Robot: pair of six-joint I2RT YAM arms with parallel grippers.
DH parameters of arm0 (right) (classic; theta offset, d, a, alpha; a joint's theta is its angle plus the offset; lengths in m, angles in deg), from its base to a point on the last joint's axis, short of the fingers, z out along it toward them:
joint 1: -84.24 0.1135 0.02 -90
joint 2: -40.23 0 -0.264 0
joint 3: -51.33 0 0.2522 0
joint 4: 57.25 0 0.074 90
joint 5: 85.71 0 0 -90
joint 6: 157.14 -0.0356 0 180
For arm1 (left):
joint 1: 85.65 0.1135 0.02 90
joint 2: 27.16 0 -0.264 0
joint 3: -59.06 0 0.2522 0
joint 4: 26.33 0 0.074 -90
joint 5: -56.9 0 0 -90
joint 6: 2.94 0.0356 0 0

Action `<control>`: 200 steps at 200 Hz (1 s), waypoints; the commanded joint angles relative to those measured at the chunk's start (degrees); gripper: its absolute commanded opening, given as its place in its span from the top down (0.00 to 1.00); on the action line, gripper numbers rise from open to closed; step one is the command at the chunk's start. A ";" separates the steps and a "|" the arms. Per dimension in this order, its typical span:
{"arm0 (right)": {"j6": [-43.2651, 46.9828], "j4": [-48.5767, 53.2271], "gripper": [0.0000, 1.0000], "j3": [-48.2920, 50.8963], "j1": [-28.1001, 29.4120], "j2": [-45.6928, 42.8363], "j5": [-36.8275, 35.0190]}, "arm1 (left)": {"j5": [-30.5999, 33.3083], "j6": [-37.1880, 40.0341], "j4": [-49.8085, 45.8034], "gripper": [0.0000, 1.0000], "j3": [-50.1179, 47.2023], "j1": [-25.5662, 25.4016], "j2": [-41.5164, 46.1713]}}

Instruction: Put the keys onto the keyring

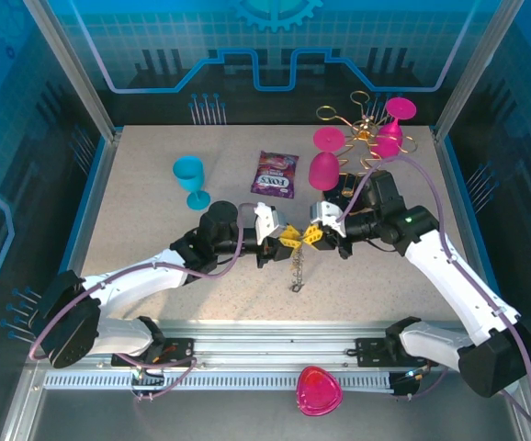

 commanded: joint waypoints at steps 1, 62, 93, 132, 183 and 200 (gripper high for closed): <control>1.58 1.70 1.00 -2.50 1.24 0.35 0.48 | -1.23 0.75 0.71 0.76 2.17 -0.27 0.24; 1.87 3.31 1.00 -3.75 2.26 1.56 2.40 | -1.60 1.22 0.95 0.84 3.10 -0.55 -0.75; 2.72 4.95 1.00 -4.29 2.93 2.55 2.74 | -1.78 3.04 0.87 1.00 3.69 -1.15 -0.60; 0.29 2.42 0.81 -2.14 1.79 -0.19 -1.52 | -0.23 5.58 -0.84 1.00 3.27 -1.34 0.53; -3.55 -2.97 0.74 5.05 -2.17 -8.23 -5.20 | 4.06 9.35 -3.44 1.00 1.13 -1.86 3.23; -4.28 -3.56 0.75 5.41 -1.68 -8.14 -4.36 | 4.12 9.57 -3.62 1.00 0.87 -1.78 3.55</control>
